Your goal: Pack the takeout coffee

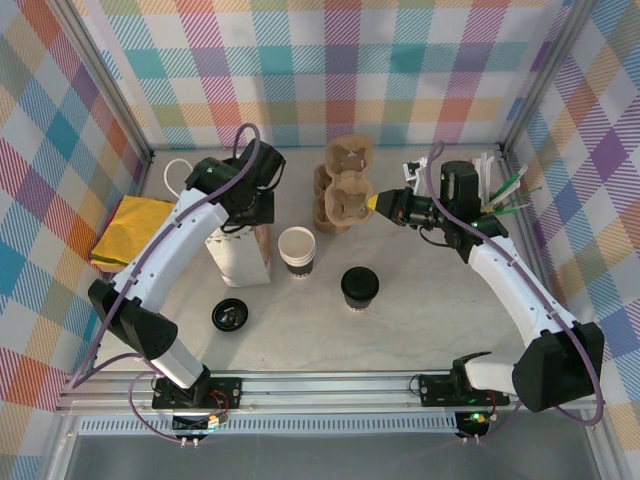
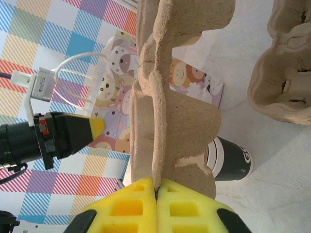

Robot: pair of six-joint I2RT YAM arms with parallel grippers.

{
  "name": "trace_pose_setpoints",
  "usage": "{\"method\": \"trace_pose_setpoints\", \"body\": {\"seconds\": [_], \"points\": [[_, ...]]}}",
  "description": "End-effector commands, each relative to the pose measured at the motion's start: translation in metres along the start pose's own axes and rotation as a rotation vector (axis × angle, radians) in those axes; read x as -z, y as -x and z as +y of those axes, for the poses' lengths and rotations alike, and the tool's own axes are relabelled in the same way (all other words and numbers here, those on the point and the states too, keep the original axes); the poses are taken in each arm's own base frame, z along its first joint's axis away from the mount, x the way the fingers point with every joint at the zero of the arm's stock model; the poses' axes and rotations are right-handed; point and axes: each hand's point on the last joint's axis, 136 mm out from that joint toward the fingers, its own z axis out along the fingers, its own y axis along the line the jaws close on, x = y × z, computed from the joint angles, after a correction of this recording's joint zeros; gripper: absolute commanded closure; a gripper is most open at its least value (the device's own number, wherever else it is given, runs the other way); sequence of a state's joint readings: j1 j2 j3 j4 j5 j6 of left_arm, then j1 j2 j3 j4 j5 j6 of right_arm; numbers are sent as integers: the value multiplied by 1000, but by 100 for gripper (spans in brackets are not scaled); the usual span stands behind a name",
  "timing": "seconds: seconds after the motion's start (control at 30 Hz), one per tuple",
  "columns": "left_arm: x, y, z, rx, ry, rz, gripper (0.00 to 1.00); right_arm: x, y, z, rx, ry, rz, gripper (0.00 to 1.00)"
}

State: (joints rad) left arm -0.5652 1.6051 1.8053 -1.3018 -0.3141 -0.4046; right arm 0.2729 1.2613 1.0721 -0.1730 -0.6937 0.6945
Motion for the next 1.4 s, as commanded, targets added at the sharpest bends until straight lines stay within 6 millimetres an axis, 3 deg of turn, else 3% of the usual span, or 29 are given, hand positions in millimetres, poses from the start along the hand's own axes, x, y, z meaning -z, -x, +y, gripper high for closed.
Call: {"method": "trace_pose_setpoints", "body": {"seconds": [0.0, 0.17, 0.27, 0.33, 0.4, 0.57, 0.73, 0.8, 1.07, 1.37], "points": [[3, -12, -2, 6, -19, 13, 100, 4, 1, 8, 29, 39, -7, 95], [3, -15, -3, -8, -21, 19, 96, 4, 1, 10, 26, 45, -6, 95], [13, -7, 0, 4, -17, -13, 80, 5, 1, 12, 26, 51, -9, 95], [26, 2, -1, 30, -48, -51, 72, 6, 1, 16, 35, 58, -12, 94], [43, 11, -3, 72, -95, -100, 59, 7, 1, 19, 50, 60, -19, 94], [96, 35, -18, 185, -288, -264, 55, 5, 2, 27, 86, 43, -36, 94], [140, 51, -61, 249, -603, -369, 52, -2, 3, 42, 158, 34, -61, 94], [147, 53, -73, 212, -634, -400, 50, -6, 4, 49, 168, 51, -53, 94], [124, 51, -120, 85, -542, -360, 50, -16, 1, 68, 188, 83, -33, 94], [98, 63, -132, 36, -375, -343, 50, -14, -5, 72, 203, 79, -24, 93]]}}
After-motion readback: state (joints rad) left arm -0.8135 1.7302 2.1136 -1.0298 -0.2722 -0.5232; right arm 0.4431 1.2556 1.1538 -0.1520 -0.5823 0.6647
